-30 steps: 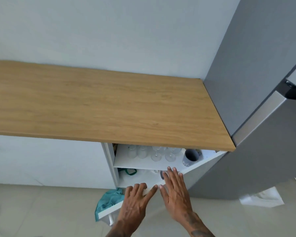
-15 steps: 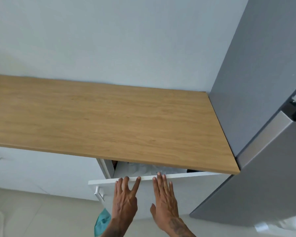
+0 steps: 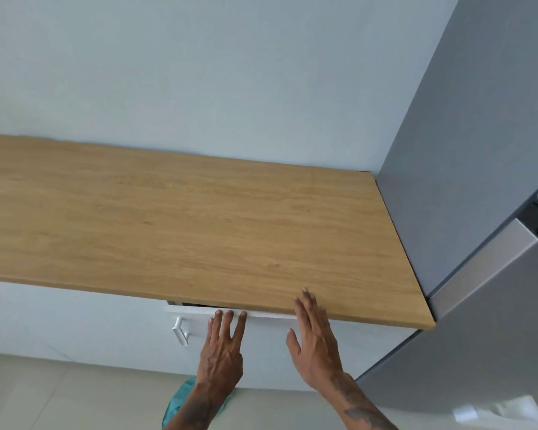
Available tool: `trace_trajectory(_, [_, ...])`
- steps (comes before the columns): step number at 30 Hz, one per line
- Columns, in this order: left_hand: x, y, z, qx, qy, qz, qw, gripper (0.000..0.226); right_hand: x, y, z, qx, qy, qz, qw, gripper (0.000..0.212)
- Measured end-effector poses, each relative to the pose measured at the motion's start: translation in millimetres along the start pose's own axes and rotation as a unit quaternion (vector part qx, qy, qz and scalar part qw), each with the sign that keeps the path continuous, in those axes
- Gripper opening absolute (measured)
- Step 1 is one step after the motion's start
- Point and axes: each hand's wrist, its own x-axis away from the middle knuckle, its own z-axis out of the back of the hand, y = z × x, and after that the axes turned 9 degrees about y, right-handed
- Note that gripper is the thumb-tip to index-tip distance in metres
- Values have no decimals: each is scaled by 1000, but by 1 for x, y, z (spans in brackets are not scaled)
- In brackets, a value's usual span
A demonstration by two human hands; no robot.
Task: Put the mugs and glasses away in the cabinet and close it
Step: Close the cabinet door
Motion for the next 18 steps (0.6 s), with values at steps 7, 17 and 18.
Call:
trace_trajectory(7, [-7,-11,-3,-11,23,-22,999,99,-41,24,5,68,-64,-101,991,63])
trace_trajectory(17, [-26,-39,18,96,162,-105,977,41,-45,24,3,88,-78,-108,987,64])
trace_trajectory(18, [-38,-39,24,95,160,-99,977,43,-48,24,5,89,-85,-110,986,64])
